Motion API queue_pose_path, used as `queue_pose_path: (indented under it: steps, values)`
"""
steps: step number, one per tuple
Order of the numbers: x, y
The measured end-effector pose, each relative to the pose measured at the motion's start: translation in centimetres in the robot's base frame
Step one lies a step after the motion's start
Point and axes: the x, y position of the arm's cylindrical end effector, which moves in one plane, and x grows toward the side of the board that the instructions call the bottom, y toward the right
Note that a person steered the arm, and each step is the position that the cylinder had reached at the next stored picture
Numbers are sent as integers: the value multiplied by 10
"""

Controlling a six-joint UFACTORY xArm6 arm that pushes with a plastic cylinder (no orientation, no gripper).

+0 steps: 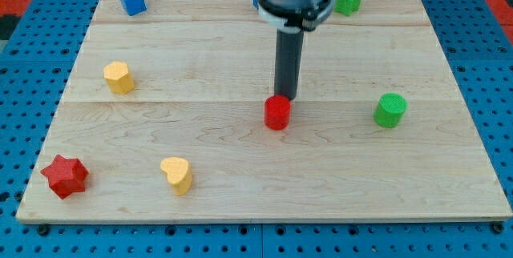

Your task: Push the red circle towards the bottom center of the board

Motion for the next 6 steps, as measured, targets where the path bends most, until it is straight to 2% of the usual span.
queue_pose_path:
  steps: [3, 4, 5, 6]
  values:
    - [96, 2]
    - [131, 21]
    - [163, -39]
    - [159, -64]
